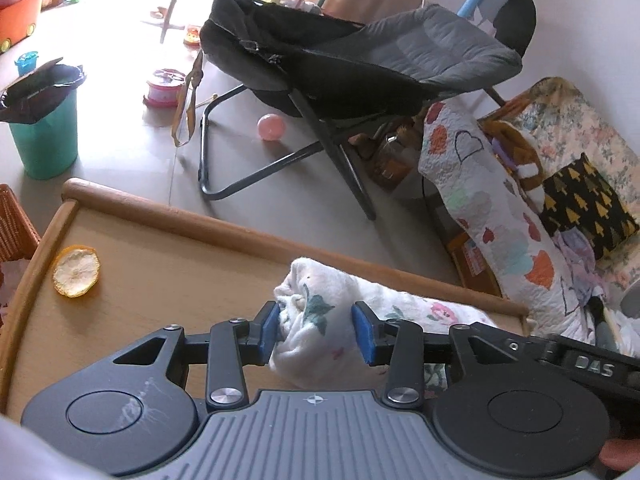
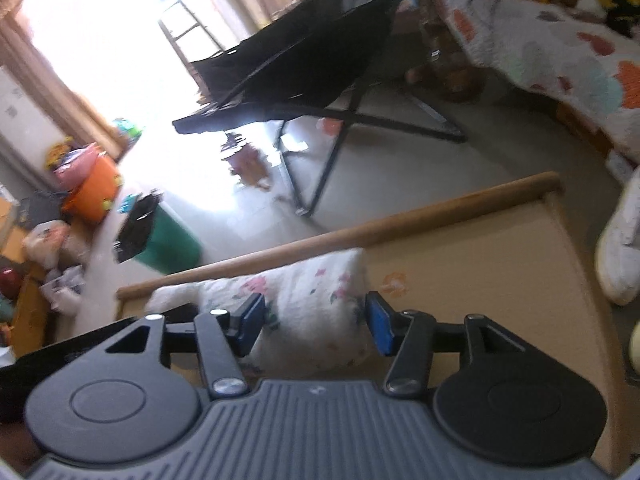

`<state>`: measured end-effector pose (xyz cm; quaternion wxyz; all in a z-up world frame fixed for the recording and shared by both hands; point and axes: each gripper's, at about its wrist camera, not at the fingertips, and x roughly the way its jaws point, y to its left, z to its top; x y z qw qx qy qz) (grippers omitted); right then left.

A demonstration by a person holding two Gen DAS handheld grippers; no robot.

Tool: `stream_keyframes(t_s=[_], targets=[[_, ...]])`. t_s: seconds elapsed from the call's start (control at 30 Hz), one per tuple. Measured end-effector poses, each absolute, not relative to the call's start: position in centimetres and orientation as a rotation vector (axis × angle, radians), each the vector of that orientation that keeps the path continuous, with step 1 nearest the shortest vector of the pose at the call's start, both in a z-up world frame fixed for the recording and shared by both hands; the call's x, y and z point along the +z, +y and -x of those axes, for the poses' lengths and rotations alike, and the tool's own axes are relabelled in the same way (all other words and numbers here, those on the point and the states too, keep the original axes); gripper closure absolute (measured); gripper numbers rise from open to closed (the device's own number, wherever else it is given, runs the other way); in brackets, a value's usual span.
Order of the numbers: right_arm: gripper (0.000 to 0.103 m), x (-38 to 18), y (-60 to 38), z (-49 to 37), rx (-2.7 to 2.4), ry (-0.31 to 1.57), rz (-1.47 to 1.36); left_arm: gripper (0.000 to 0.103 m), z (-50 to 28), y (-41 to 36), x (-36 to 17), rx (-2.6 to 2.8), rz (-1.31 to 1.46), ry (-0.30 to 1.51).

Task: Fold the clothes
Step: 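Lift the rolled bundle with both grippers and carry it across the table, then set the bundle down on the table and open both grippers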

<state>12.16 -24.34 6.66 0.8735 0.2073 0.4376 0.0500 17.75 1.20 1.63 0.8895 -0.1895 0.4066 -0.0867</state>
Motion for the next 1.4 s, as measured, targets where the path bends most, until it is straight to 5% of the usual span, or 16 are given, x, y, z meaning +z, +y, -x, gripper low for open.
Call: stream_keyframes(t_s=[0.53,1.23,1.4], targets=[[0.038,4.7,-24.8,-11.6,0.084,0.856,-0.383,0.059,-17.3,2.4,1.5,-0.137,0.413,0.811],[0.038,7.0,-26.6,-9.9,0.043,0.734,-0.39,0.061,-13.5,3.7,4.2,-0.057,0.406,0.665],[0.037,7.8,-26.2,-7.0,0.045,0.709,-0.265,0.048,-9.5,3.0,5.3,-0.012,0.316,0.609]])
